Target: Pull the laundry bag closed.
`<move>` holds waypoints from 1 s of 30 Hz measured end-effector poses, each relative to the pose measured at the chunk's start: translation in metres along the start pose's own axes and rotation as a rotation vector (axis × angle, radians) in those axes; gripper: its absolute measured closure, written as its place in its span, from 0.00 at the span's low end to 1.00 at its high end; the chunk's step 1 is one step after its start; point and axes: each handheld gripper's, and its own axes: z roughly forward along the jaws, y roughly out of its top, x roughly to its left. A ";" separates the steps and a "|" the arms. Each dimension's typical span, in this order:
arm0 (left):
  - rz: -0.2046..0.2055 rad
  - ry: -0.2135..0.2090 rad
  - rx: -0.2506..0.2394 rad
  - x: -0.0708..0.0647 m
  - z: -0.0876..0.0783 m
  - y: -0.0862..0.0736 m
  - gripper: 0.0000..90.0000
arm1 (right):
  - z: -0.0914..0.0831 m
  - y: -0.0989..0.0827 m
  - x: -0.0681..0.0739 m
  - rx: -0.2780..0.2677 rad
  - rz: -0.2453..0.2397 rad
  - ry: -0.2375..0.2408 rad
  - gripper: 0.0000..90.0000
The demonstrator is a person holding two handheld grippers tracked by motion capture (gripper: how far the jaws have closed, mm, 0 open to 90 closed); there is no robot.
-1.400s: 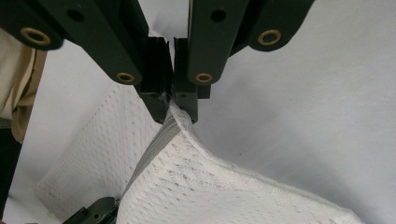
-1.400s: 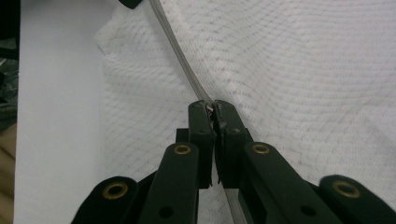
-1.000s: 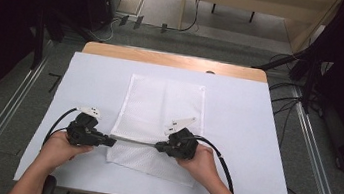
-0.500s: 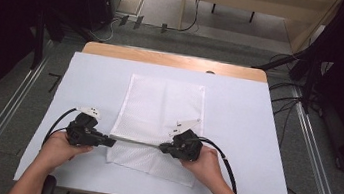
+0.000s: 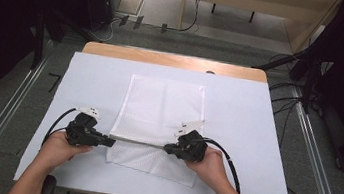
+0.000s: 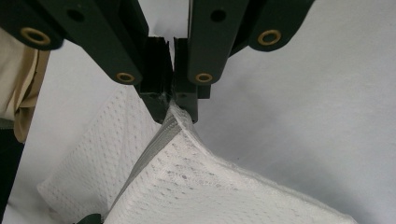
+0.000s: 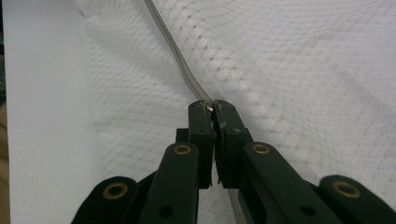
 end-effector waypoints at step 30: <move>-0.003 0.011 0.003 0.001 -0.001 -0.001 0.98 | -0.027 -0.020 -0.014 0.012 0.020 -0.037 0.98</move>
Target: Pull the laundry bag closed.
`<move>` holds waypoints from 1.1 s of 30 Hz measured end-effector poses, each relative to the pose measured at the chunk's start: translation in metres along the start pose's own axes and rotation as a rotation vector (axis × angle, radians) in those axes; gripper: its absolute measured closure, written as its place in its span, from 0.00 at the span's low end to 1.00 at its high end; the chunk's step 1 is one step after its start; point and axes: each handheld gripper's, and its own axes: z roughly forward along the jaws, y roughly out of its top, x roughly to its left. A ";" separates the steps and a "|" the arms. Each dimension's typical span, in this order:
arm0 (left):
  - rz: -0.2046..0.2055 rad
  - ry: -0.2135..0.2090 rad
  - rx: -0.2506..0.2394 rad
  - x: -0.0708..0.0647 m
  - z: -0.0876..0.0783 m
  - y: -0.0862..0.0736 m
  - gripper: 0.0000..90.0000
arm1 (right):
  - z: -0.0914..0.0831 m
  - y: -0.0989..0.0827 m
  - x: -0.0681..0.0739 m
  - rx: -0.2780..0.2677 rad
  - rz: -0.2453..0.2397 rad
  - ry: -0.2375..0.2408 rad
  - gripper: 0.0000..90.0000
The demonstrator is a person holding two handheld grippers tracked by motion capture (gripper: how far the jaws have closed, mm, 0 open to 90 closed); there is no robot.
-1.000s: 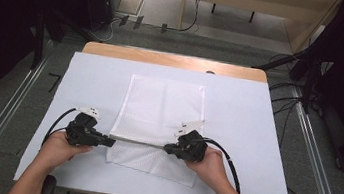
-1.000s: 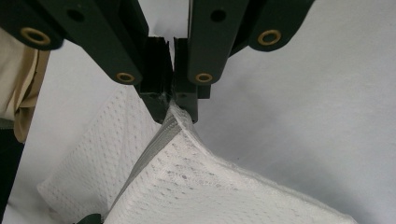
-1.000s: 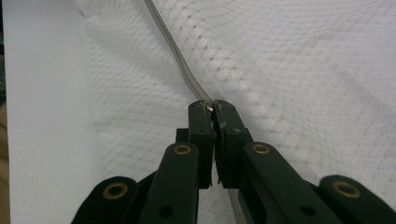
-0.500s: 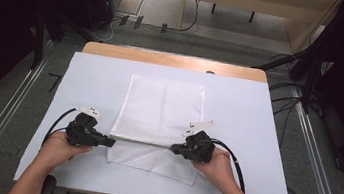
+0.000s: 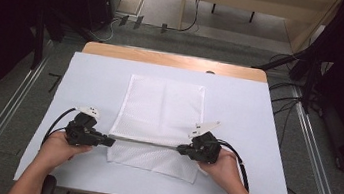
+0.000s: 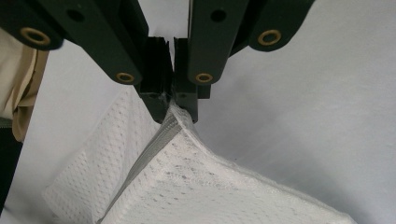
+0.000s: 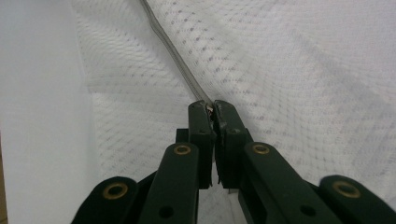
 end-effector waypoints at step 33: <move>0.016 -0.009 0.016 -0.002 0.002 0.001 0.98 | -0.029 -0.023 -0.017 0.012 0.042 -0.029 0.98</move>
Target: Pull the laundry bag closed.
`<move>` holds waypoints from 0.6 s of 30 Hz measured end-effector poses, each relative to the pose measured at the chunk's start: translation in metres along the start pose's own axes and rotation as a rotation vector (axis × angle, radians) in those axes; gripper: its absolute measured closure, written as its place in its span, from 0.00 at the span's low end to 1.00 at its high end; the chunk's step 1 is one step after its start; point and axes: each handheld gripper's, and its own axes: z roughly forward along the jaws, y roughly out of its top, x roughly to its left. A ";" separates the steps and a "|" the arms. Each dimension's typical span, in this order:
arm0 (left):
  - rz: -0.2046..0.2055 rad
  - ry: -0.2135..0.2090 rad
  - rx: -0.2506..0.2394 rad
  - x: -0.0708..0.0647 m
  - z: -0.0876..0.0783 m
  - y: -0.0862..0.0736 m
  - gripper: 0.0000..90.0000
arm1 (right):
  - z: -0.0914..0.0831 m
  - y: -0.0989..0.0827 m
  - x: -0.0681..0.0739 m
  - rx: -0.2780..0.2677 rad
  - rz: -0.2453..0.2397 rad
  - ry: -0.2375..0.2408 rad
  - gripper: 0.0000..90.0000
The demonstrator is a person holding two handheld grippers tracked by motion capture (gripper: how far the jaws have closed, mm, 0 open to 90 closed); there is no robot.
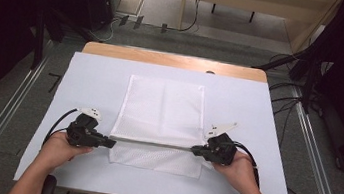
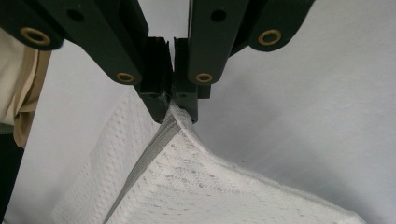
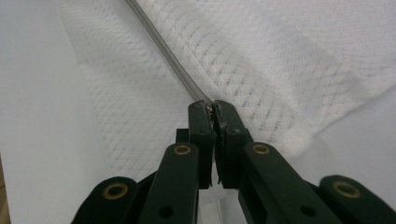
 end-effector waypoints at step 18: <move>-0.034 0.012 0.003 0.004 0.001 -0.001 0.71 | -0.002 -0.002 -0.004 -0.026 0.021 0.026 0.91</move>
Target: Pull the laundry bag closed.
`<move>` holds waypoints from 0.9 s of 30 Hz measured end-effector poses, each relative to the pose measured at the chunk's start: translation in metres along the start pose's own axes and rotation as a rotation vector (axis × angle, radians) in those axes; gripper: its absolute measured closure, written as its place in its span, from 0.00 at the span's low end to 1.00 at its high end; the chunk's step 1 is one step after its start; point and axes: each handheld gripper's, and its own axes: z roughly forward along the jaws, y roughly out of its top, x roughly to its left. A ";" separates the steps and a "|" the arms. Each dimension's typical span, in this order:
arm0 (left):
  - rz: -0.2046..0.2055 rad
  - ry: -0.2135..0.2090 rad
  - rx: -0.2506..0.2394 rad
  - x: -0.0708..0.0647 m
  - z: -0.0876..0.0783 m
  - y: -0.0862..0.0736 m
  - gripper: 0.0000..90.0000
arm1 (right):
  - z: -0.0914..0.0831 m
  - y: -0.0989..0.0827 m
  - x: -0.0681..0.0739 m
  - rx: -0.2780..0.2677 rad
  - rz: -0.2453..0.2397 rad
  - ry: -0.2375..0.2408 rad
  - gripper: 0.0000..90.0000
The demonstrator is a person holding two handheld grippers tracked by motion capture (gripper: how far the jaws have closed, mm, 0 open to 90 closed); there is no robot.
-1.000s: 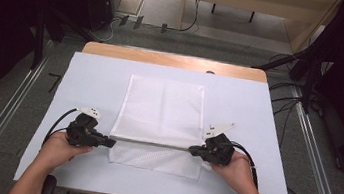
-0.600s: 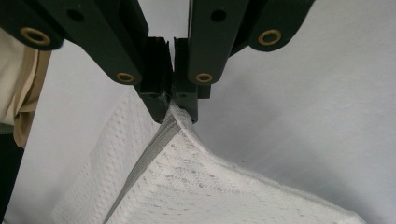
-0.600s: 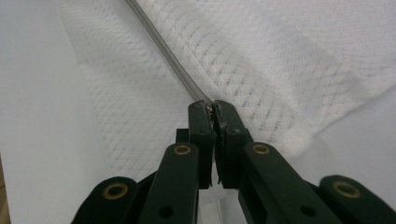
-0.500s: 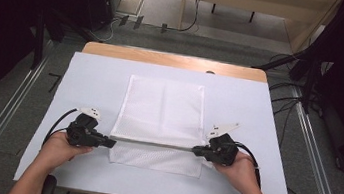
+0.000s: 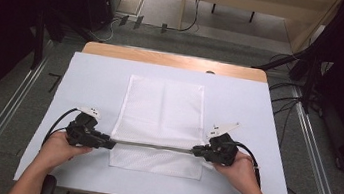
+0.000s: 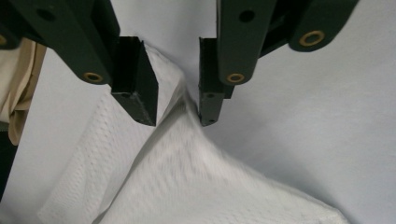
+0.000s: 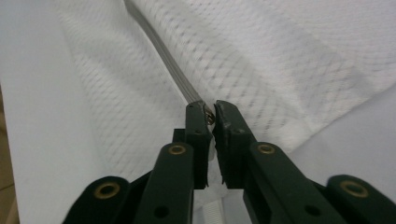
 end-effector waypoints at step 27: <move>-0.076 0.231 -0.239 0.020 -0.029 -0.003 0.40 | -0.040 -0.019 -0.042 -0.255 0.162 -0.196 0.42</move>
